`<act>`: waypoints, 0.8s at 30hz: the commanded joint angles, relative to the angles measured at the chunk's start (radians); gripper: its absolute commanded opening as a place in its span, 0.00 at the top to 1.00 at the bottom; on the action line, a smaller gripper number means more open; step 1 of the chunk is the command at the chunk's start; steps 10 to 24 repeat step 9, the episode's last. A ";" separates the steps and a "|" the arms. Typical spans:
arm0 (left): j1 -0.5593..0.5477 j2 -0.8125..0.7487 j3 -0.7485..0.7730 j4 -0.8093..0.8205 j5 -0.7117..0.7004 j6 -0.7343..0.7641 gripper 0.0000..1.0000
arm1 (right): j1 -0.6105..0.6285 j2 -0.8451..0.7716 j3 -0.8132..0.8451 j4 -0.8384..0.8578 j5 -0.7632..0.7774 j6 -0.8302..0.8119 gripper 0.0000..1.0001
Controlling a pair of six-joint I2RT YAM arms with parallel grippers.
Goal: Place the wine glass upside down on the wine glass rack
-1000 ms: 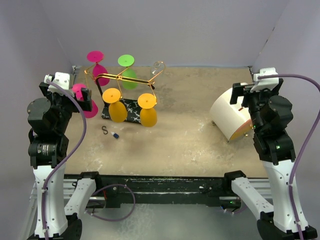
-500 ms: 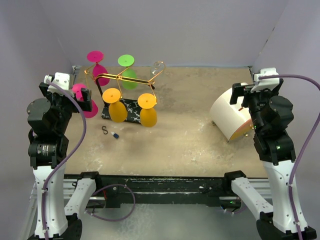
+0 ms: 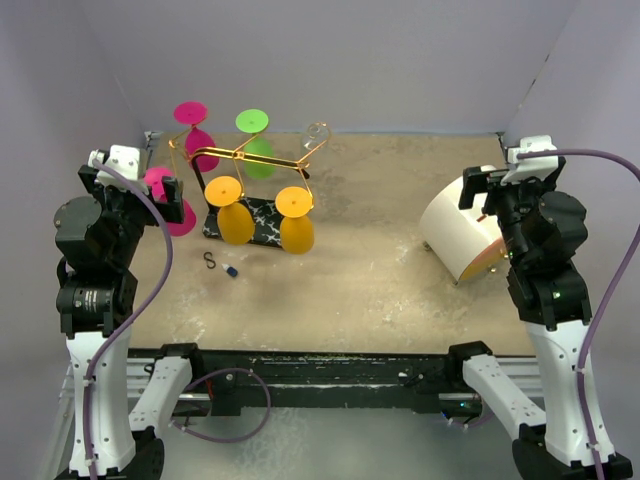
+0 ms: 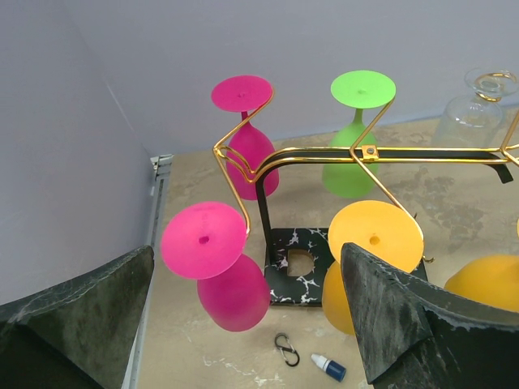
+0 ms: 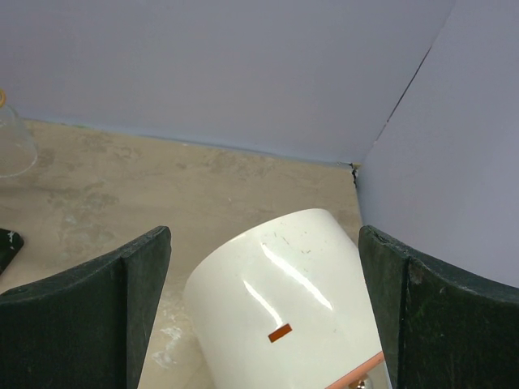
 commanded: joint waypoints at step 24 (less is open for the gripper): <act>0.007 -0.007 0.022 0.036 -0.008 0.019 0.01 | -0.005 -0.011 -0.007 0.042 -0.014 0.013 0.00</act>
